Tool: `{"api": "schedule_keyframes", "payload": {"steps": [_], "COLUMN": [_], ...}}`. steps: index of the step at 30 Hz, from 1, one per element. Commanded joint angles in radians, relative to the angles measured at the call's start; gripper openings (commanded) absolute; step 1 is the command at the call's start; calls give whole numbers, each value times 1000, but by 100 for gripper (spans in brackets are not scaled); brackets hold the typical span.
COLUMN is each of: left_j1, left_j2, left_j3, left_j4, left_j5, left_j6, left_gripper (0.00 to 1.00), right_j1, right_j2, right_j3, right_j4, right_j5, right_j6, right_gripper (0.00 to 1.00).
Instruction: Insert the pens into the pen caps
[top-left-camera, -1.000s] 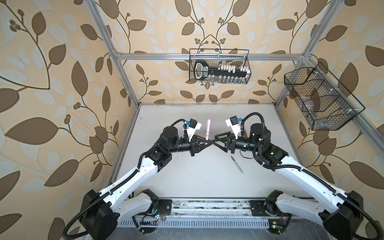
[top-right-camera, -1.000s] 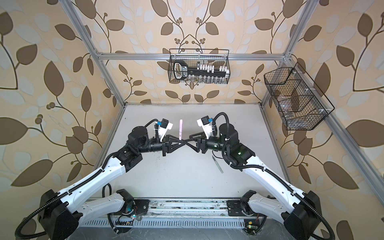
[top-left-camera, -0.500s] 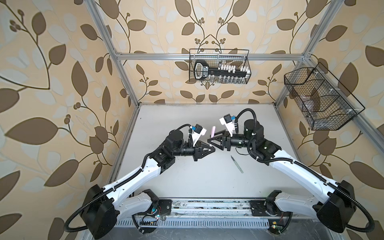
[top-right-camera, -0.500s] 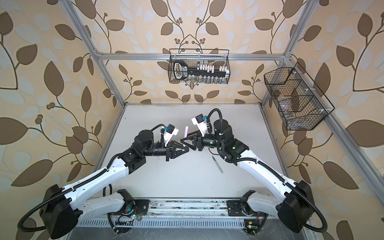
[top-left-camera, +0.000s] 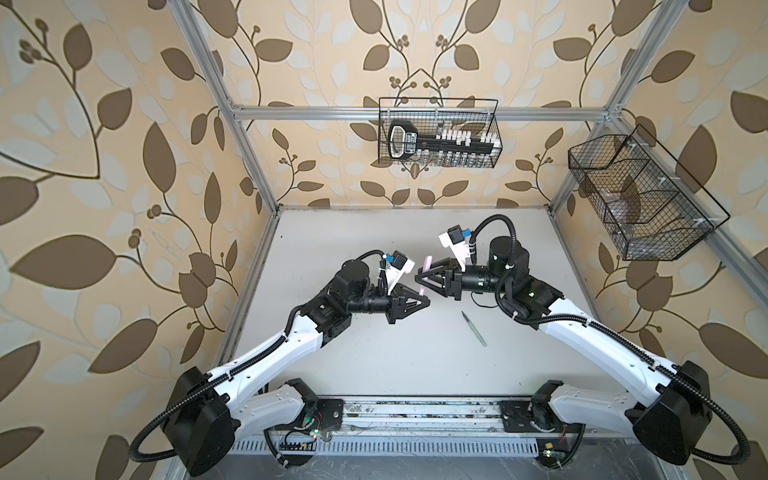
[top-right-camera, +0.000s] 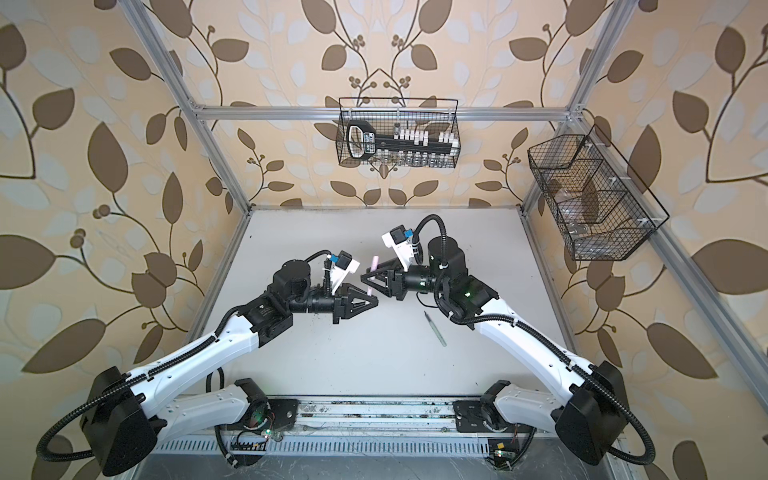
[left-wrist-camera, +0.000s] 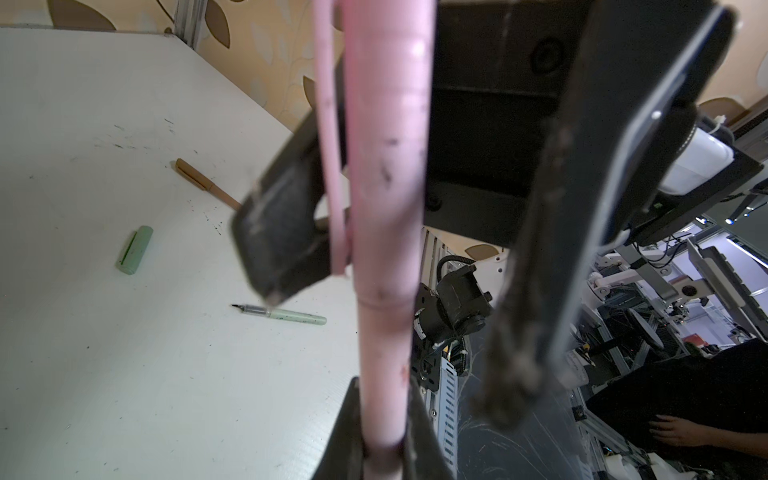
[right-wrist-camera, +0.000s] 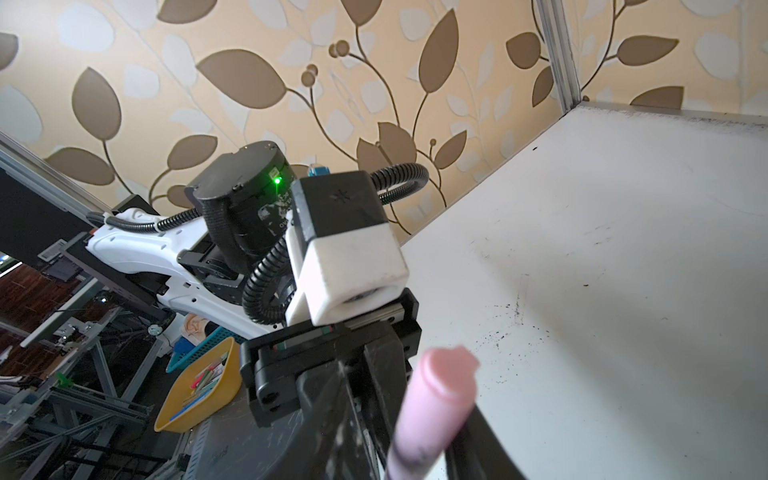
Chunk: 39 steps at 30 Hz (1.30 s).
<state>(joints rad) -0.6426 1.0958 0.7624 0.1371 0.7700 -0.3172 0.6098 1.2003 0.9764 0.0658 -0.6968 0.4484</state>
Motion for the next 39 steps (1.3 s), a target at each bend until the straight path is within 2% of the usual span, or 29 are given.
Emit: {"api": "schedule_keyframes", "payload": {"steps": [1,4,6,8,10,12,15,22,30,32,39], "left_j1": [-6,-5,-5,-5,-5,-5,-5,-5,-5,-5,-5], "left_j2": [-2,-1,-1,-1,-2,-4,-5,24,72,69,52], "left_j3": [66,80,86,85,81,73,54,32,60,61,69], "left_j4": [-16,-30,-31,-36,-35,-32,-16,83,92,82,30], "left_j5": [-10,-14,-15,-30,-38,-47,-48,3,34,31,-13], "left_j6": [52,57,55,52,37,18,-16,-97,-112,-106,-71], "left_gripper": [0,0,0,0,2,22,35,40,37,30,18], "right_j1": [6,5,1,-4,-12,-25,-55,-76,-63,-61,-55], "right_j2": [10,12,12,14,8,-10,-43,-71,-68,-62,-56], "right_j3": [27,30,29,29,24,3,-53,-134,-175,-176,-166], "right_j4": [-19,-37,-41,-40,-33,-8,70,180,271,269,233], "right_j5": [-21,-5,0,3,15,34,40,5,15,24,39], "right_j6": [-25,-40,-38,-29,-12,8,73,149,193,191,165], "right_gripper": [34,30,23,6,1,0,0,0,0,0,0]}}
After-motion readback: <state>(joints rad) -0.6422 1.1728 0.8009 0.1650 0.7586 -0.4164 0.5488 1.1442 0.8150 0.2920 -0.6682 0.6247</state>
